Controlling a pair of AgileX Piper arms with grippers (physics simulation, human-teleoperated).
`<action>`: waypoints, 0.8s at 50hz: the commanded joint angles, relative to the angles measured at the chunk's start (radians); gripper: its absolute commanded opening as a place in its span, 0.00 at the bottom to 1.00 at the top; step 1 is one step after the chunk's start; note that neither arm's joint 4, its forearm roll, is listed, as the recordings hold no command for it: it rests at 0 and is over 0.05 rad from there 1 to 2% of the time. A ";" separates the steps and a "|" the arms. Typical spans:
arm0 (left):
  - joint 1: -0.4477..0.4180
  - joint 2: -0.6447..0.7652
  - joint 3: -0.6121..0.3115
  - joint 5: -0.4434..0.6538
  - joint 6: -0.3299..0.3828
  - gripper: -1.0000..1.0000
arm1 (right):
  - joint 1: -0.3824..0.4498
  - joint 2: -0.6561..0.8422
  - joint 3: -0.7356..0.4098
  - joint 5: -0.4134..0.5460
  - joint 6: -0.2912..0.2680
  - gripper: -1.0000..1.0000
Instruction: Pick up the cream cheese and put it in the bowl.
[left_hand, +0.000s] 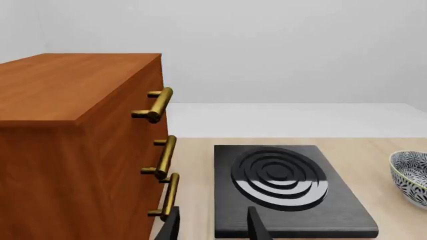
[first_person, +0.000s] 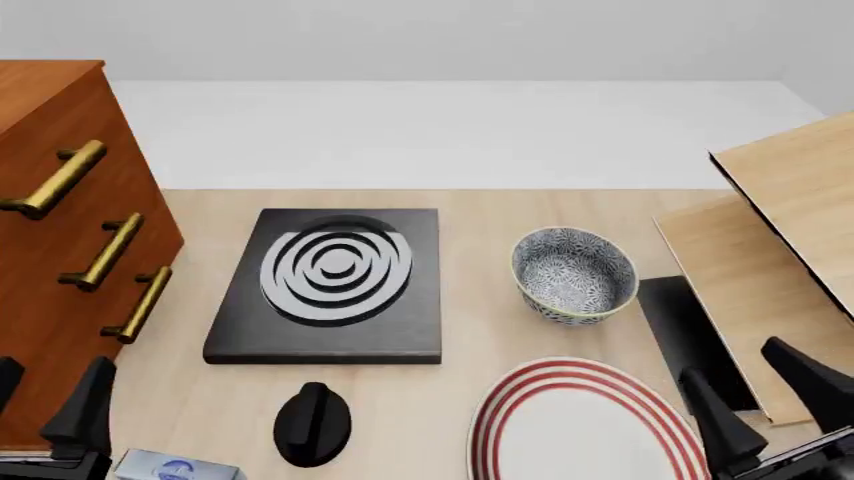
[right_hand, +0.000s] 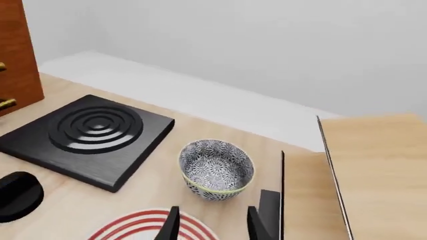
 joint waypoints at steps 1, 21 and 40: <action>0.000 0.000 0.000 0.000 0.000 1.00 | 0.112 0.076 -0.017 -0.023 -0.043 1.00; 0.000 0.000 0.000 0.000 0.000 1.00 | 0.325 0.435 -0.014 -0.295 -0.104 1.00; 0.000 0.000 0.000 0.000 0.000 1.00 | 0.511 0.716 -0.090 -0.445 -0.116 1.00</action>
